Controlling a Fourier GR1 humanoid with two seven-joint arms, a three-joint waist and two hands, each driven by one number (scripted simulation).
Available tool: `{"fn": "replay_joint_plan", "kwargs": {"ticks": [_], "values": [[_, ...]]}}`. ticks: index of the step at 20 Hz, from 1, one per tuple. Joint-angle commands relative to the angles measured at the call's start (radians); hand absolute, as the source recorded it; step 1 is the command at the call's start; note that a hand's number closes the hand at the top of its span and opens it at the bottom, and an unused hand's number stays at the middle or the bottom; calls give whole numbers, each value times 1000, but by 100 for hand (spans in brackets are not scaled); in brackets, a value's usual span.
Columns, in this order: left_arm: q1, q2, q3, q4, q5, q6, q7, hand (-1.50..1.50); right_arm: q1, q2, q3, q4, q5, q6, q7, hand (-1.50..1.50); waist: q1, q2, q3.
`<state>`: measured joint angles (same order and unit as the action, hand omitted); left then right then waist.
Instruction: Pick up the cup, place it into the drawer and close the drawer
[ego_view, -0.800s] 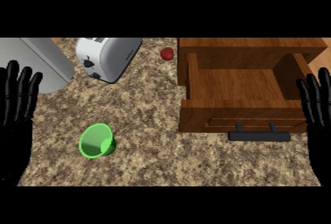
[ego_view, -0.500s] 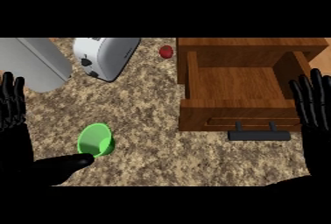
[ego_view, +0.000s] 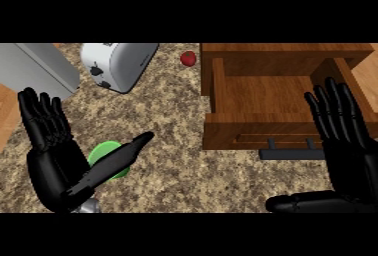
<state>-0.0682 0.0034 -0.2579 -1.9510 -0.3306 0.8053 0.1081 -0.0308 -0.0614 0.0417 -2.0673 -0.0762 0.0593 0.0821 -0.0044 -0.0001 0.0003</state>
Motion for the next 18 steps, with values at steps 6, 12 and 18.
{"fn": "replay_joint_plan", "kwargs": {"ticks": [6,12,18], "values": [[-14,-3,-26,53,34,94,-28,-150,-65,-6,-55,29,-36,4,32,-150,5,0,0],[-128,-3,-6,169,21,161,6,-150,-63,-19,-51,16,-47,29,65,-150,2,0,0],[38,-3,-75,83,28,182,-18,-150,-62,11,-31,58,-11,16,-8,-150,6,0,0]]}}
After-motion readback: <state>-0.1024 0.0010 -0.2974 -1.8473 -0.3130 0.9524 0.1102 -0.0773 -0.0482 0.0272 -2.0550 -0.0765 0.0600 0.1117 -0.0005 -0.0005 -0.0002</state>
